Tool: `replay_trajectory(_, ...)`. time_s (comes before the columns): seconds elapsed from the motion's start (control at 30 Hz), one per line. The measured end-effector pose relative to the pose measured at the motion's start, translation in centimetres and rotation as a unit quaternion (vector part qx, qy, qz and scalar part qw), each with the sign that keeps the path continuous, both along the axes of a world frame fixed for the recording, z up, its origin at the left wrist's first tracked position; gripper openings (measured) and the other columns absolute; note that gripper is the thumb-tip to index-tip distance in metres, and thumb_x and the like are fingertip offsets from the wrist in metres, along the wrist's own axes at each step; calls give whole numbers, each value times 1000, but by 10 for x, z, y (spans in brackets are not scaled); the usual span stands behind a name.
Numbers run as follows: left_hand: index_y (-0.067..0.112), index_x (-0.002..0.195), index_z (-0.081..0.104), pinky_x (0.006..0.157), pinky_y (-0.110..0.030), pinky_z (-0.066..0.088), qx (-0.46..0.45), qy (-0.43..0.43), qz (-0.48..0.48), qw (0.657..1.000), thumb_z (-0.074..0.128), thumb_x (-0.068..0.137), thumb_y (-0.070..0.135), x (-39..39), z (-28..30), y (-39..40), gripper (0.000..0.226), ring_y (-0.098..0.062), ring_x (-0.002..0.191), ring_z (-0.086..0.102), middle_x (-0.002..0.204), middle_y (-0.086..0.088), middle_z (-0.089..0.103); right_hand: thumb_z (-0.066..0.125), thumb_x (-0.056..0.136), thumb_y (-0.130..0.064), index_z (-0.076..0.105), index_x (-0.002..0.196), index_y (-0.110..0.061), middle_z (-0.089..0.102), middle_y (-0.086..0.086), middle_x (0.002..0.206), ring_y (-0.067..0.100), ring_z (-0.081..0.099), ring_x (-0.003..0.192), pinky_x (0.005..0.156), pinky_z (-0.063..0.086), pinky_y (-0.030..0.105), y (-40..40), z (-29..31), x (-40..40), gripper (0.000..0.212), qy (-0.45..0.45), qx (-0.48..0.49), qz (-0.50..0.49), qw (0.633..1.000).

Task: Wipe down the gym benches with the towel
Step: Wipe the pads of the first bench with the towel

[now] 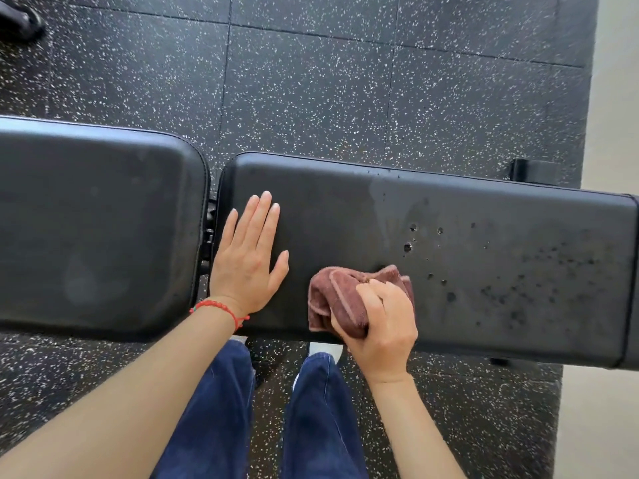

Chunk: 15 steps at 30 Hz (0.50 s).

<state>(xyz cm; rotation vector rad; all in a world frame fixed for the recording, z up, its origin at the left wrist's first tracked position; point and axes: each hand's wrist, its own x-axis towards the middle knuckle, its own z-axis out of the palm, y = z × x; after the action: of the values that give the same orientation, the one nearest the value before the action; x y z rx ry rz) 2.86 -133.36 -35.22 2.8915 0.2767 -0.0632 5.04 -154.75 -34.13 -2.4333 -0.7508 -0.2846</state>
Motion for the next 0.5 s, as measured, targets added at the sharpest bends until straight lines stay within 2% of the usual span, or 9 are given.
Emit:
replay_trajectory(0.13,-1,140,31,114,-44,12,-4,-12,1,1000,36,89,31,0,-1,0,61,-29,139,20,149,-18,26,63,83,-38,52,105,-11,66,15,84,31,64,78,76,52,40,17,-2,37,36,-12,2,-13,1000)
replay_trajectory(0.27,0,140,32,115,-44,12,-6,-16,1,1000,36,89,31,0,-1,0,60,-29,139,20,149,-17,27,65,79,-37,63,100,-6,61,14,80,32,57,72,70,45,39,40,-3,94,38,-20,-8,-74,997)
replay_trajectory(0.4,0,140,32,115,-45,13,-2,-12,-1,1000,36,90,31,-1,-1,0,59,-29,139,20,149,-18,27,64,76,-40,67,99,-5,61,14,78,32,59,71,63,48,36,60,3,138,41,-13,-27,-118,993)
replay_trajectory(0.5,-2,140,31,114,-47,13,0,3,-5,1000,34,90,30,0,2,-1,60,-31,139,20,149,-19,26,71,73,-37,67,100,-6,61,14,79,32,60,72,61,49,36,68,8,152,41,9,-16,-155,988)
